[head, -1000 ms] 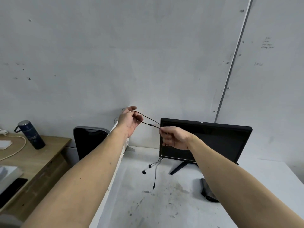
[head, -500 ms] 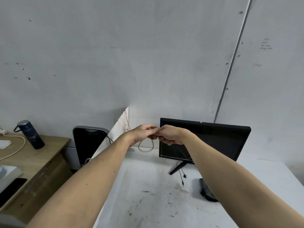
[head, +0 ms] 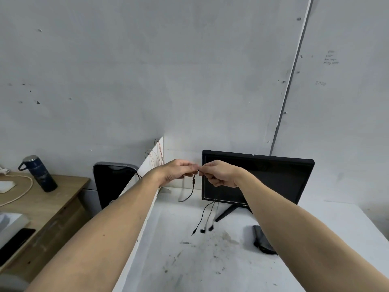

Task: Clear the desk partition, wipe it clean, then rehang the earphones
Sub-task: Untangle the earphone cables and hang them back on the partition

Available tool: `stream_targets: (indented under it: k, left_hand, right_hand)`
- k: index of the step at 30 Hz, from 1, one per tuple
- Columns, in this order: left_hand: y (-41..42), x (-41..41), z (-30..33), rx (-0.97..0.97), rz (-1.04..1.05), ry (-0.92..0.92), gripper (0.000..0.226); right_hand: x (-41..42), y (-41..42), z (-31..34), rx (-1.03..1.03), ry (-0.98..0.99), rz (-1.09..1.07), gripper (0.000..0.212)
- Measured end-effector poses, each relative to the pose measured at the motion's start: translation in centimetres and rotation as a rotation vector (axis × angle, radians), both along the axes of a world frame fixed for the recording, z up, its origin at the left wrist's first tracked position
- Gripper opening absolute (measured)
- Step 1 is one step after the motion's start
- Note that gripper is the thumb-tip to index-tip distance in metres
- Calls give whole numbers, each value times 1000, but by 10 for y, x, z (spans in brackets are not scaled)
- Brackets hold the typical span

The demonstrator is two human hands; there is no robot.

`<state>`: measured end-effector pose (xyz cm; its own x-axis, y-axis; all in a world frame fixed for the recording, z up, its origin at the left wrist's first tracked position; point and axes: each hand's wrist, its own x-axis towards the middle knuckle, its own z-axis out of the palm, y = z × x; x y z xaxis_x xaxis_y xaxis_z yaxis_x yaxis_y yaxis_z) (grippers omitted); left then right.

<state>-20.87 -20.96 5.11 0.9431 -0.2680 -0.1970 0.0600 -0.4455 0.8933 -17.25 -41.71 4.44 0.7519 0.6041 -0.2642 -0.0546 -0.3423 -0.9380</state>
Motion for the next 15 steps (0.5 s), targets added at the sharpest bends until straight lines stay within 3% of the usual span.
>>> stream_targets:
  k: [6, 11, 15]
  left_hand:
    - [-11, -8, -2, 16, 3, 1, 19]
    - [5, -14, 3, 117, 171, -53, 26]
    - [21, -20, 4, 141, 203, 24, 25]
  right_hand:
    - [-10, 6, 6, -27, -30, 2, 29]
    - [-11, -14, 2, 51, 25, -1, 26]
    - [-15, -23, 3, 77, 38, -35, 25]
